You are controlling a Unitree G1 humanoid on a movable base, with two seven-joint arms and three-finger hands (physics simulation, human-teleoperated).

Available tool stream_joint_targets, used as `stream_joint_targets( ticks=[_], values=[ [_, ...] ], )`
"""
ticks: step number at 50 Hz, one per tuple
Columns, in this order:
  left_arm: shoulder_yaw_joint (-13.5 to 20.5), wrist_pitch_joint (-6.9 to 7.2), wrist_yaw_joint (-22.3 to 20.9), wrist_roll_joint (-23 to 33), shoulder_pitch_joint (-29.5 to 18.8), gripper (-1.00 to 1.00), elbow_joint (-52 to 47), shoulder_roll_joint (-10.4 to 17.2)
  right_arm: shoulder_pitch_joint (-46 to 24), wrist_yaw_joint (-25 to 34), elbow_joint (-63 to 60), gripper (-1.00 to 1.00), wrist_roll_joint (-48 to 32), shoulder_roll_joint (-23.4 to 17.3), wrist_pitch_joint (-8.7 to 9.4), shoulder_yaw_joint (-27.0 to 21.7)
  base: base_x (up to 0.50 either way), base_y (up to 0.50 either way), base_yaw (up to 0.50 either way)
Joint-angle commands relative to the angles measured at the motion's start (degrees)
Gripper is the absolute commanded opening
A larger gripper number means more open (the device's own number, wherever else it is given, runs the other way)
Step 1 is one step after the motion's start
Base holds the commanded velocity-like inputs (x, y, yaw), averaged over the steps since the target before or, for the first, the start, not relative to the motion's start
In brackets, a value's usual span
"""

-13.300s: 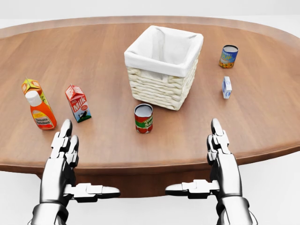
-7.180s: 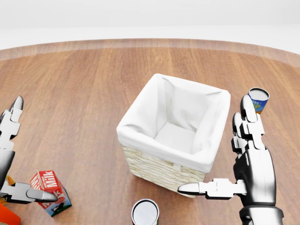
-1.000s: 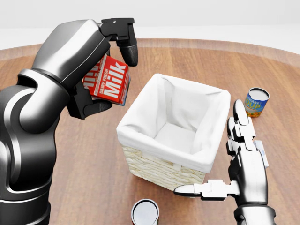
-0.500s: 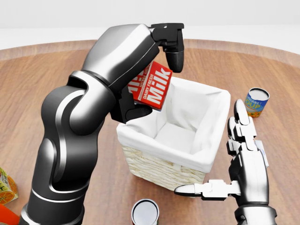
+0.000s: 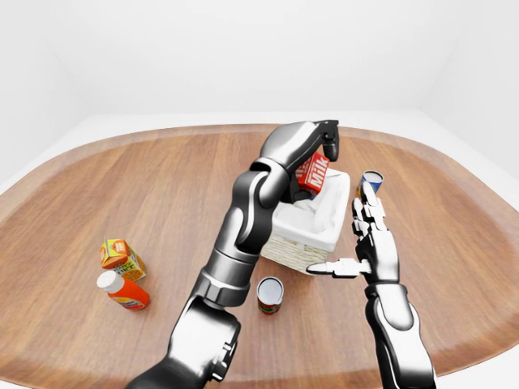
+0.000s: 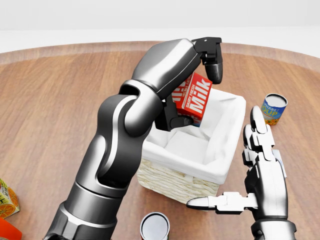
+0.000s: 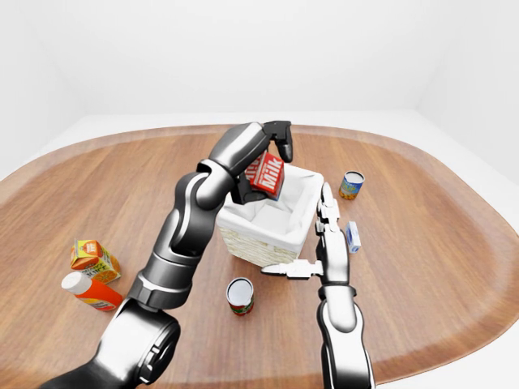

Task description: Pick the milk and place it in the basket.

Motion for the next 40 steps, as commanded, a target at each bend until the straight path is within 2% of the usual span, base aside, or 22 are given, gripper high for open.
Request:
stream_joint_targets(
  ticks=[1,3,7,11,12,16,19,20,24,29,40],
  values=[
    [0.6,0.07,7.7,-5.5,-4.9,-1.00,9.0,-1.2,0.1,0.1,-0.2,1.00,0.1,0.0,0.13,-0.1,0.00,0.00,0.00],
    [0.7,-0.27,8.7,-6.5,-5.5,-1.00,9.8,-1.8,0.2,0.1,-0.4,1.00,0.2,0.0,0.14,-0.1,0.00,0.00,0.00],
    [0.5,-0.04,9.6,-7.4,-5.9,-1.00,9.9,-2.2,0.2,0.2,-0.6,1.00,0.2,0.0,0.25,-0.1,0.00,0.00,0.00],
    [0.7,-0.74,10.8,-8.6,-5.9,-1.00,10.7,-1.9,0.2,0.2,-0.7,1.00,0.3,0.0,0.26,-0.1,0.00,0.00,0.00],
    [1.2,-1.69,12.1,-9.3,-6.5,-1.00,12.7,-1.5,0.2,0.2,-0.5,1.00,0.2,0.0,0.16,-0.1,0.00,0.00,0.00],
    [1.8,-3.47,14.5,-11.2,-8.2,-1.00,17.4,-0.5,0.2,0.2,-0.5,1.00,0.2,0.0,0.17,0.0,0.00,0.00,0.00],
    [2.3,-5.51,17.0,-12.4,-9.6,-1.00,22.0,0.2,0.2,0.2,-0.3,1.00,0.2,0.0,0.00,-0.1,0.00,0.00,0.00],
    [2.8,-7.00,18.8,-13.2,-10.7,-1.00,25.3,0.6,0.2,0.2,-0.4,1.00,0.2,0.0,0.00,0.0,0.00,0.00,0.00],
    [3.2,-9.73,21.9,-14.6,-13.1,-1.00,32.5,1.5,0.2,0.2,-0.4,1.00,0.3,0.0,0.05,-0.1,0.00,0.00,0.00],
    [3.6,-9.73,26.2,-15.3,-15.1,-1.00,42.1,2.2,0.4,0.3,-0.6,1.00,0.3,0.0,0.12,-0.1,0.00,0.00,0.00],
    [4.2,-9.73,30.1,-16.2,-18.5,-1.00,52.1,2.9,0.4,0.3,-0.7,1.00,0.3,0.0,0.23,0.0,0.00,0.00,0.00]
  ],
)
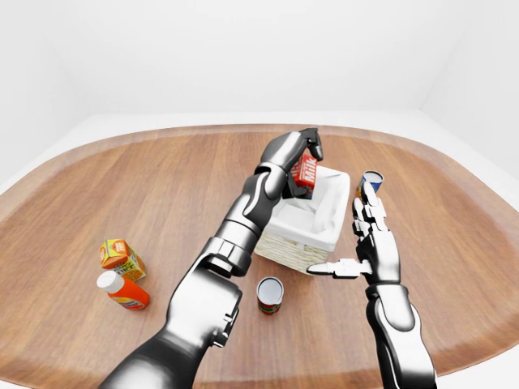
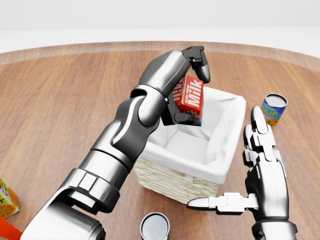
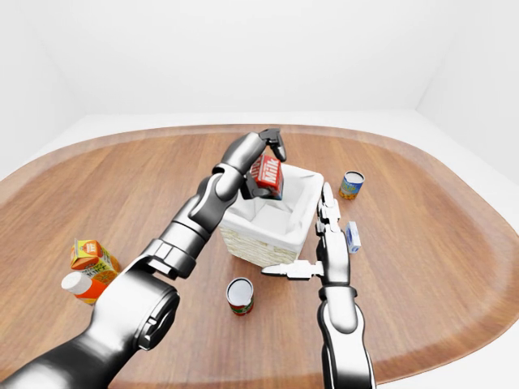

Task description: Pick the milk and place it in the basket.

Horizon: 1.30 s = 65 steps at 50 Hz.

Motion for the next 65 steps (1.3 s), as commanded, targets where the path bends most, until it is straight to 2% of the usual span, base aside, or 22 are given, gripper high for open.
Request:
stream_joint_targets(
  ticks=[1,14,65],
  values=[
    [1.6,0.00,7.0,-3.8,-4.6,-1.00,11.6,0.9,0.0,0.0,-0.1,1.00,0.0,0.0,0.06,0.0,0.00,0.00,0.00],
    [2.4,0.00,9.5,-3.6,-5.4,-1.00,17.4,1.2,0.1,0.2,-0.4,1.00,0.1,0.0,0.12,0.0,0.00,0.00,0.00],
    [2.9,0.00,13.0,-2.6,-5.7,-1.00,20.8,-1.2,0.4,0.3,0.1,1.00,-0.1,0.0,-0.48,0.6,0.00,0.00,0.00]
  ],
)
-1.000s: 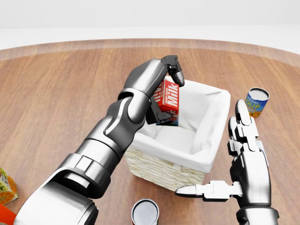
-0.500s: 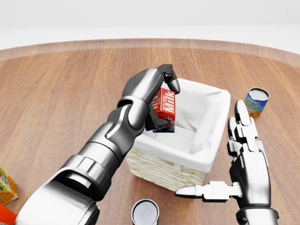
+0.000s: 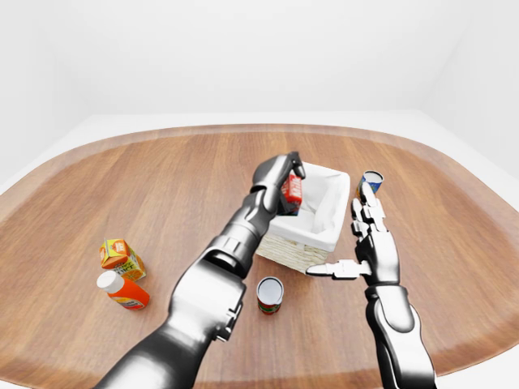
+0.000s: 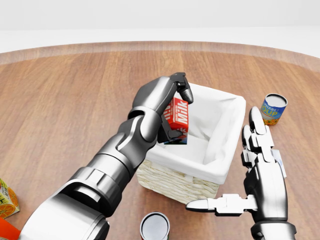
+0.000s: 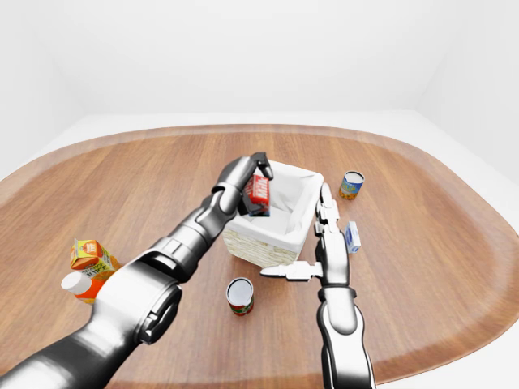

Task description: Pick the milk and place it in the basket.

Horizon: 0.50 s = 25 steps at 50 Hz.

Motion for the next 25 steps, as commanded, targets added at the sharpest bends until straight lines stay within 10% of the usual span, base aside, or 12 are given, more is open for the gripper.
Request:
stream_joint_targets(
  ticks=[1,25],
  values=[
    [1.7,0.00,1.8,-2.0,-1.6,-1.00,-1.5,-0.5,0.0,0.0,0.0,1.00,-0.1,0.0,-0.06,0.2,0.00,0.00,0.00],
    [0.8,0.00,3.1,-0.4,-1.0,-1.00,-1.3,-2.6,0.1,0.1,0.2,1.00,-0.1,0.0,-0.25,0.4,0.00,0.00,0.00]
  ],
)
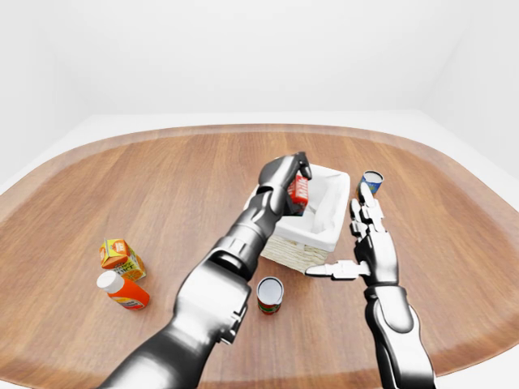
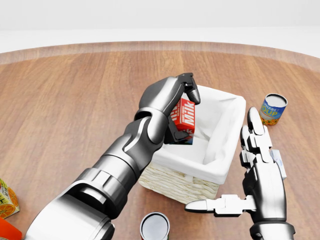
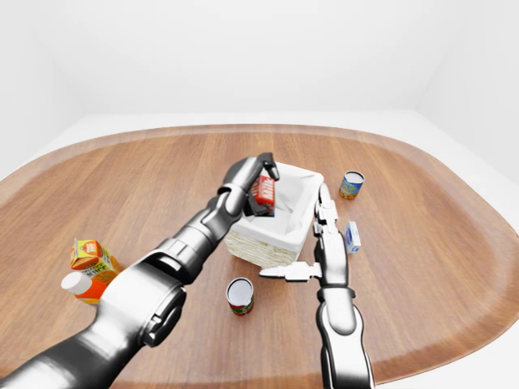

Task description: Pick the milk and place it in the basket.

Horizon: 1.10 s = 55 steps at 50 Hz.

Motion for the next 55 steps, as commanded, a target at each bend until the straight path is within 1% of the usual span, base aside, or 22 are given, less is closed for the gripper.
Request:
stream_joint_targets(
  ticks=[1,3,4,15,26,32,55],
  values=[
    [1.2,0.00,2.0,-1.3,-0.6,-1.00,-1.4,-0.9,-0.1,0.0,0.1,1.00,0.1,0.0,-0.04,0.0,0.00,0.00,0.00],
    [1.0,0.00,2.5,-0.9,-0.1,-1.00,-1.0,-1.2,0.1,0.0,-0.1,1.00,-0.1,0.0,-0.02,0.2,0.00,0.00,0.00],
    [1.5,0.00,1.9,-1.6,0.0,-1.00,-1.0,-1.4,0.1,0.0,-0.1,1.00,0.0,0.0,-0.02,0.1,0.00,0.00,0.00],
    [1.4,0.00,2.9,-1.0,1.0,-1.00,-0.4,-1.7,0.2,0.2,-0.4,1.00,0.2,0.0,0.15,-0.1,0.00,0.00,0.00],
    [1.8,0.00,4.3,-0.5,2.1,-1.00,0.6,-1.5,0.3,0.2,-0.1,1.00,-0.1,0.0,-0.22,0.3,0.00,0.00,0.00],
    [2.0,0.00,4.6,-0.5,2.2,-1.00,0.8,-1.3,0.3,0.2,-0.4,1.00,0.0,0.0,-0.02,0.3,0.00,0.00,0.00],
    [1.9,0.00,5.7,0.6,3.6,-1.00,1.4,-1.5,0.5,0.2,0.0,1.00,-0.3,0.0,-0.50,0.7,0.00,0.00,0.00]
  ],
)
